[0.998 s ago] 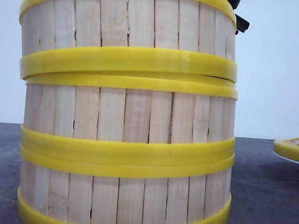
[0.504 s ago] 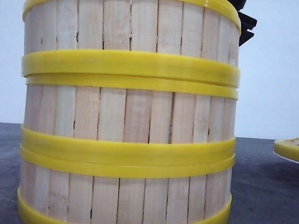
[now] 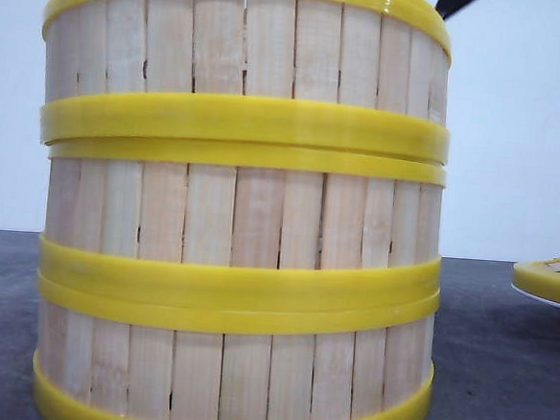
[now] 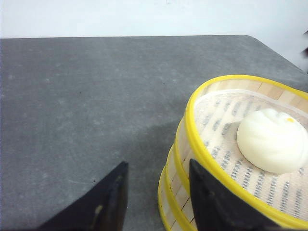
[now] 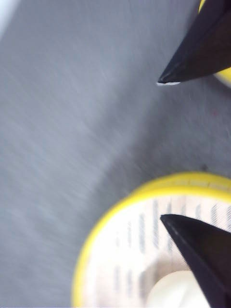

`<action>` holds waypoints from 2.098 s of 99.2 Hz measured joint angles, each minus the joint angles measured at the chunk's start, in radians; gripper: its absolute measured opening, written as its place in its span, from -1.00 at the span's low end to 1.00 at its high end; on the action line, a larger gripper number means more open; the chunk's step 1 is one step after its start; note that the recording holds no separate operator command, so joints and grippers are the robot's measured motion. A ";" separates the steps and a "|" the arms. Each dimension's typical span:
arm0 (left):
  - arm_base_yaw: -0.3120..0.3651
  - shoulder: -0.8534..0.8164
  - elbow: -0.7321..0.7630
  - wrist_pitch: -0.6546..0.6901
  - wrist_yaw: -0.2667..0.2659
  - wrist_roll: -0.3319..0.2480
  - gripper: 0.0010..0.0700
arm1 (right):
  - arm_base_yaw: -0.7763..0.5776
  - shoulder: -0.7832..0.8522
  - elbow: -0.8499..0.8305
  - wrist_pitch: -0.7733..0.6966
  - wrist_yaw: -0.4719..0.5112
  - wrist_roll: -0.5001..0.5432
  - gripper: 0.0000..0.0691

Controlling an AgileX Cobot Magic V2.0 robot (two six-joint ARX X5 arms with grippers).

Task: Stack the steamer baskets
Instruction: 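Open the right gripper and withdraw it from the stack, then grasp the woven bamboo lid at its yellow center hub with the right gripper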

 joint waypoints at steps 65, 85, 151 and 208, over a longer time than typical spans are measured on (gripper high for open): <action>0.000 0.000 0.000 0.003 0.000 0.000 -0.37 | -0.431 -0.064 -0.025 -0.172 0.027 0.083 0.55; 0.000 0.000 0.000 0.003 0.000 0.000 -0.37 | -0.545 0.048 -0.119 -0.154 -0.025 0.083 0.55; 0.000 0.000 0.000 0.003 0.000 0.000 -0.37 | -0.679 0.170 -0.300 0.017 -0.103 0.090 -0.15; 0.000 0.000 0.000 0.003 0.000 0.005 -0.37 | -0.718 0.203 -0.300 0.013 -0.137 0.091 -0.44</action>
